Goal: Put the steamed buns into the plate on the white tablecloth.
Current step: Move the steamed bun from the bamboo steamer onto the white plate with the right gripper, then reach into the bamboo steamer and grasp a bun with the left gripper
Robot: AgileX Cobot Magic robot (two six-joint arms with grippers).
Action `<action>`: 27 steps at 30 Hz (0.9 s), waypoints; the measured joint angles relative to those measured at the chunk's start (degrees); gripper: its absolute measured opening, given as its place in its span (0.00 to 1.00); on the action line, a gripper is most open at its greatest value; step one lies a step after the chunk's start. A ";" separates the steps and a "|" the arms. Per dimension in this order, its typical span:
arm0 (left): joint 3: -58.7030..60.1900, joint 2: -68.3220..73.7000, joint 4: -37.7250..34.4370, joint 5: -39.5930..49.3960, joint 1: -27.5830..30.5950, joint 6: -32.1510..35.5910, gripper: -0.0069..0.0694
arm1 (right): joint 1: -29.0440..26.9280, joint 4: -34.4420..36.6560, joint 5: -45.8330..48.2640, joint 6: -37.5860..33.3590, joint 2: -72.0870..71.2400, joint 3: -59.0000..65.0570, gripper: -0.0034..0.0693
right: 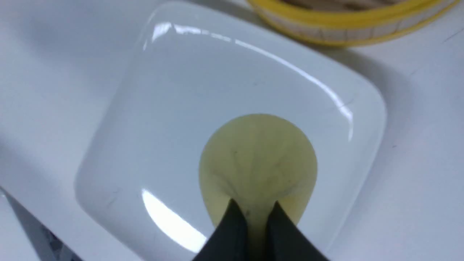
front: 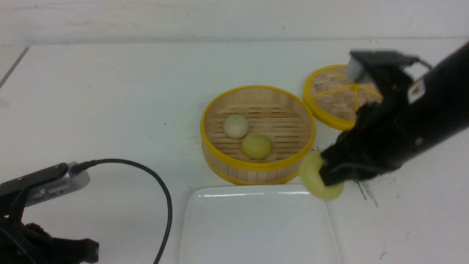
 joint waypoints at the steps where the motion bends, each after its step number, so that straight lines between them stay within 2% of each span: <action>1: 0.00 0.00 0.00 0.00 0.00 0.00 0.19 | 0.35 0.14 -0.82 0.02 0.23 0.71 0.12; 2: 0.00 0.00 0.00 0.00 0.00 0.00 0.19 | 1.97 0.27 -3.88 -0.03 0.83 3.30 0.14; 3: 0.00 0.00 0.00 0.00 0.00 0.00 0.19 | 3.85 0.04 -9.45 -0.11 2.31 6.92 0.19; 5: 0.00 0.00 0.00 0.00 0.00 0.00 0.19 | 5.80 -1.07 -14.91 -0.10 5.31 10.39 0.29; 7: 0.00 0.00 0.05 0.05 0.00 0.00 0.19 | 6.50 -1.71 -17.07 -0.12 6.89 10.96 0.38; 9: 0.00 0.00 0.05 0.05 0.00 0.00 0.20 | 7.13 -2.89 -19.15 -0.23 9.50 11.19 0.52; 10: 0.00 0.00 0.05 0.05 0.00 0.00 0.20 | 7.13 -2.90 -19.15 -0.23 9.66 11.19 0.54; 11: 0.00 0.00 0.05 0.05 0.00 0.00 0.21 | 7.18 -3.02 -19.43 -0.23 10.35 11.19 0.64; 13: 0.00 0.00 0.00 0.05 0.00 0.00 0.21 | 7.12 -3.21 -18.12 -0.12 10.06 10.58 0.77; 17: -2.55 0.00 -0.40 1.11 0.00 -3.44 0.23 | 5.71 -4.31 -11.87 0.73 6.87 7.28 0.89; 20: -6.38 0.00 -0.55 1.51 0.00 -4.39 0.25 | 4.47 -5.40 -7.22 1.42 3.02 4.74 0.89; 22: -10.57 0.05 -1.04 1.58 0.00 -4.63 0.27 | 3.15 -7.31 -2.75 2.29 -0.84 2.75 0.83; 26: -20.21 2.53 -2.15 3.17 -0.69 -4.70 0.37 | -0.81 -13.61 6.21 4.69 -10.84 1.48 0.54; 27: -22.20 3.67 -2.15 3.89 -1.39 -4.70 0.40 | -1.70 -15.31 8.59 5.65 -13.32 1.79 0.43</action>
